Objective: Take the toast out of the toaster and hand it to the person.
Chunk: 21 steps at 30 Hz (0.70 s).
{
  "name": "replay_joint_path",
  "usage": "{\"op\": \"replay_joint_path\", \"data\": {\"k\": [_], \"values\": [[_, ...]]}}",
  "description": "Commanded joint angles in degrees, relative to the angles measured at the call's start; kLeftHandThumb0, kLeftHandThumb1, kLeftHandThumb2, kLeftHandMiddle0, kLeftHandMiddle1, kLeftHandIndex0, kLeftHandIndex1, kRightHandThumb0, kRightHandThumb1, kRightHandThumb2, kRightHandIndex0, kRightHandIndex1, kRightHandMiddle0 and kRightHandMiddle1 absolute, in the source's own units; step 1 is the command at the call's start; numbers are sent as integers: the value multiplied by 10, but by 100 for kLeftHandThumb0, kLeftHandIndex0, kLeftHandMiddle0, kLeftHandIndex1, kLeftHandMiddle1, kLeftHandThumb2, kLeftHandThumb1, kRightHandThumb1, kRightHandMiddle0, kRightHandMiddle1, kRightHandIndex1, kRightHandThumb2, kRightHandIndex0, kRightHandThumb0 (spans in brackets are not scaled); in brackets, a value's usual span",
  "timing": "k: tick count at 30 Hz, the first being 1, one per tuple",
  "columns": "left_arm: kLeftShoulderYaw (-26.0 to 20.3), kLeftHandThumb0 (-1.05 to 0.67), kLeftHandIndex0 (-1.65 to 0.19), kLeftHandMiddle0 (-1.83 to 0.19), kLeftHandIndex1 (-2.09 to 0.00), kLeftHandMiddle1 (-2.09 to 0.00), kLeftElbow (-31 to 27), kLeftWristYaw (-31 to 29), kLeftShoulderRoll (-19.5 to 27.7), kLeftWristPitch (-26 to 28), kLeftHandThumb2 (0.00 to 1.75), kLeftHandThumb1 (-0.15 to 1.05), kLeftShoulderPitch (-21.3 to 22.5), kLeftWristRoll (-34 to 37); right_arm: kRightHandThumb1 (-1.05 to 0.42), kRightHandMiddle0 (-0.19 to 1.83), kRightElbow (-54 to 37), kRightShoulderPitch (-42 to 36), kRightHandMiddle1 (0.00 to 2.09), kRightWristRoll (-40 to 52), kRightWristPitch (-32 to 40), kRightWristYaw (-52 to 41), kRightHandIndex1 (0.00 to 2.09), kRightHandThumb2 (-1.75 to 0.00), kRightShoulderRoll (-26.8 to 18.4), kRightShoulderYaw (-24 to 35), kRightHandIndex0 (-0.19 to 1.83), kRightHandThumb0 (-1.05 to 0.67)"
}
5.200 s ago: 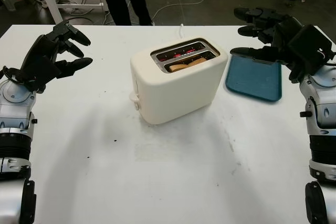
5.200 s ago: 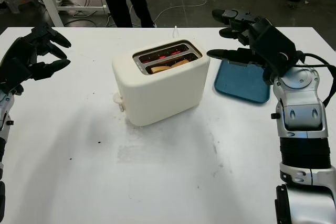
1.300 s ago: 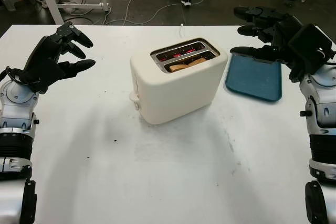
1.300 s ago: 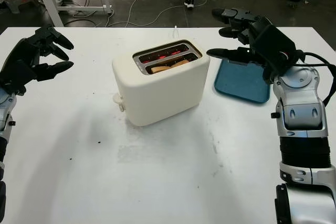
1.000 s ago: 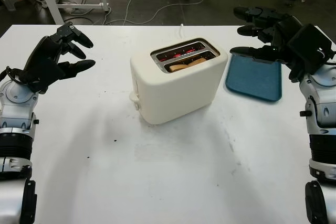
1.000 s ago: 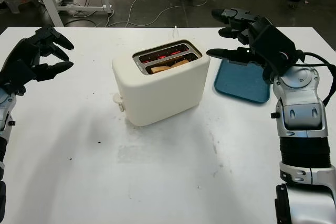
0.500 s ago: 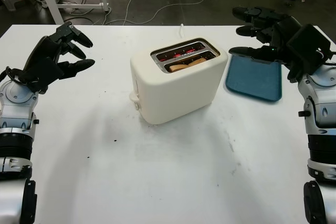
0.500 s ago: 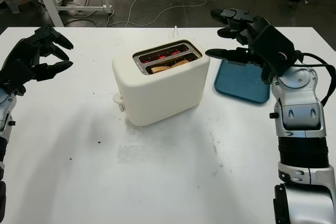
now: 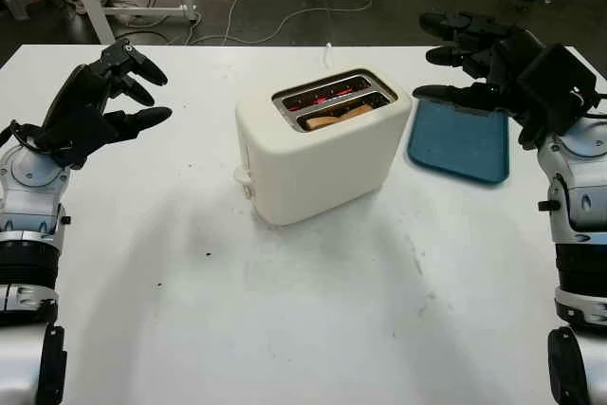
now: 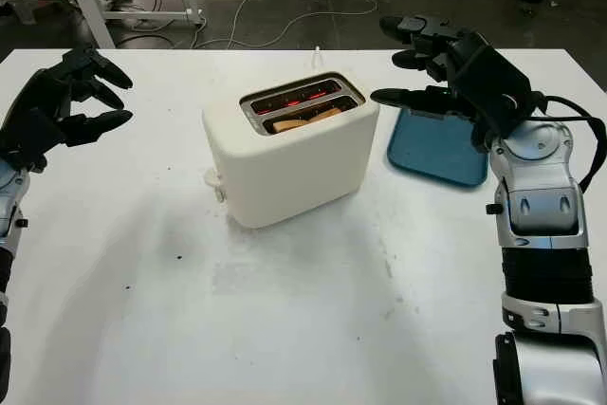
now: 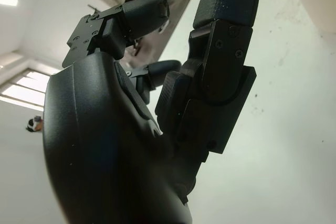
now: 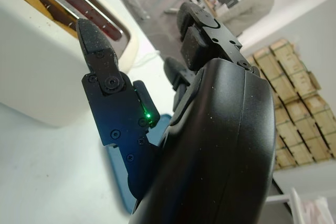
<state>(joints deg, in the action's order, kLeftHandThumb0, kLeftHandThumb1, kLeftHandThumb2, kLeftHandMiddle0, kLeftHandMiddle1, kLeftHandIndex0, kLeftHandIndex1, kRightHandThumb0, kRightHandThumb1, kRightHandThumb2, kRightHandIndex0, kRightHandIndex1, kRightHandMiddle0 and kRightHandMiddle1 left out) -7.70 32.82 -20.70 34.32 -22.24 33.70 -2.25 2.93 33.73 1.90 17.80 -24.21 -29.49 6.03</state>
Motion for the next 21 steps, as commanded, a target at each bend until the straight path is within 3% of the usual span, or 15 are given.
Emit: {"op": "replay_joint_path", "data": {"k": [1,21], "values": [[0,-105,-14,-19,-159,-166,-1,3,3,-7,18,92,4,0,-72,48,-1,5,2,4,-4,5,86,0,3,1,6,-39],[-2,-105,-15,-19,-158,-166,1,1,2,-7,16,92,3,4,-72,48,-3,6,2,2,1,5,83,0,2,0,8,-42]]}}
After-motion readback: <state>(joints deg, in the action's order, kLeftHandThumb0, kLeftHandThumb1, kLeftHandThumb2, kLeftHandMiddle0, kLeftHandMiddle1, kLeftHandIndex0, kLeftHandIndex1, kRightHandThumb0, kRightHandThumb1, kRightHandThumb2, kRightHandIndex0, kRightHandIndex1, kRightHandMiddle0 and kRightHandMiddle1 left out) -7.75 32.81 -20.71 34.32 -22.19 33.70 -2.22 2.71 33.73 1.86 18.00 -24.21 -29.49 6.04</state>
